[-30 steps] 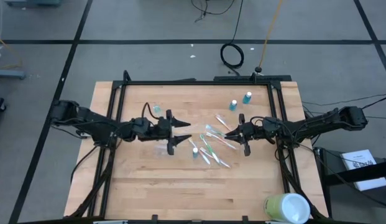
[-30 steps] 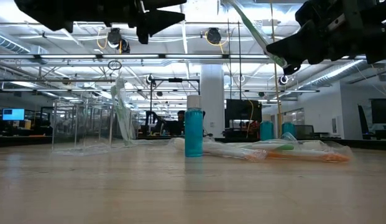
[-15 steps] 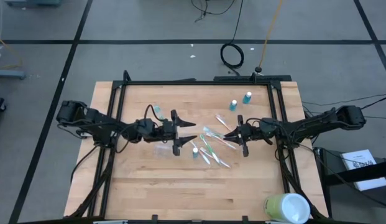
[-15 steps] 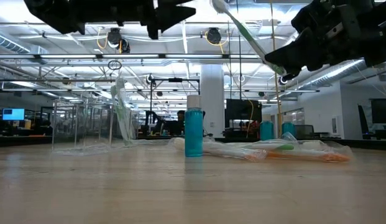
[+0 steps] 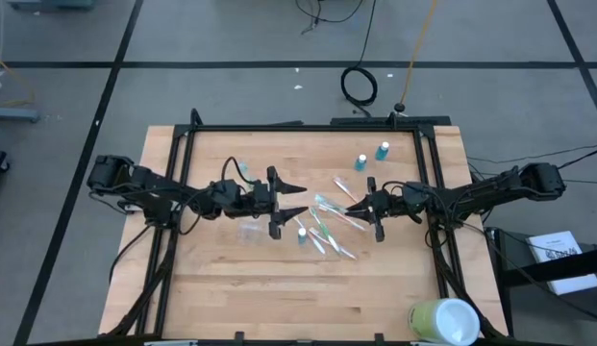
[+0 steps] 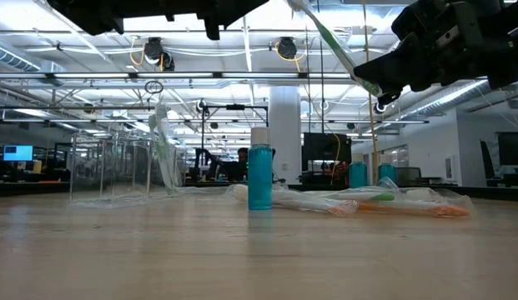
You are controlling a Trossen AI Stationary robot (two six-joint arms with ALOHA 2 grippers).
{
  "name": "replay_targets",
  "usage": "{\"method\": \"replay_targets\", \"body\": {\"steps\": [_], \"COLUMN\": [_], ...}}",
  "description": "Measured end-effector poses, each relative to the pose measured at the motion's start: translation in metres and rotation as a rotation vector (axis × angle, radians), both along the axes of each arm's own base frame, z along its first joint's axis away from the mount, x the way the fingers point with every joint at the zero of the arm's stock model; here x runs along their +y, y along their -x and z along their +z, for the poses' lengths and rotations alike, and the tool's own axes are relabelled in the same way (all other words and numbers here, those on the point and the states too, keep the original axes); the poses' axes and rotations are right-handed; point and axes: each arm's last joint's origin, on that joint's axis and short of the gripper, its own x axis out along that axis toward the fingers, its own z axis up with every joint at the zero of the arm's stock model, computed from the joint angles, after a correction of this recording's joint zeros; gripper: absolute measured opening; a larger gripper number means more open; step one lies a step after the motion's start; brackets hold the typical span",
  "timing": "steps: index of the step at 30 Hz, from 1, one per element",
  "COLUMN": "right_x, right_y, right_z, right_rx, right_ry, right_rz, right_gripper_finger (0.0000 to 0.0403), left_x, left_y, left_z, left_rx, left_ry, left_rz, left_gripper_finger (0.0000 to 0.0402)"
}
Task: Pick & Place toothbrushing station
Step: Put the green toothbrush into the top section of the transparent organizer
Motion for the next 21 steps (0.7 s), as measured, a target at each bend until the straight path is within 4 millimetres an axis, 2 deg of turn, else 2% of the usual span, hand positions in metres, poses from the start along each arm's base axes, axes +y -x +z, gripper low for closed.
{"method": "replay_targets", "body": {"steps": [13,17,21], "right_x": [0.000,0.000,0.000], "right_y": [0.000,0.000,0.000], "right_z": [0.000,0.000,0.000], "right_rx": [-0.001,-0.001,-0.001], "right_ry": [0.000,0.000,0.000], "right_rz": [0.000,0.000,0.000], "right_gripper_finger": [0.0022,0.0022,0.0022], "left_x": [0.006,0.005,0.003], "left_y": [-0.003,-0.008,-0.021], "left_z": [0.005,-0.003,-0.016], "left_rx": [-0.018,0.005,0.049], "left_ry": [0.077,0.069,0.059], "left_rz": [0.003,-0.005,-0.020], "left_gripper_finger": [0.0232,0.0232,0.0232]}}
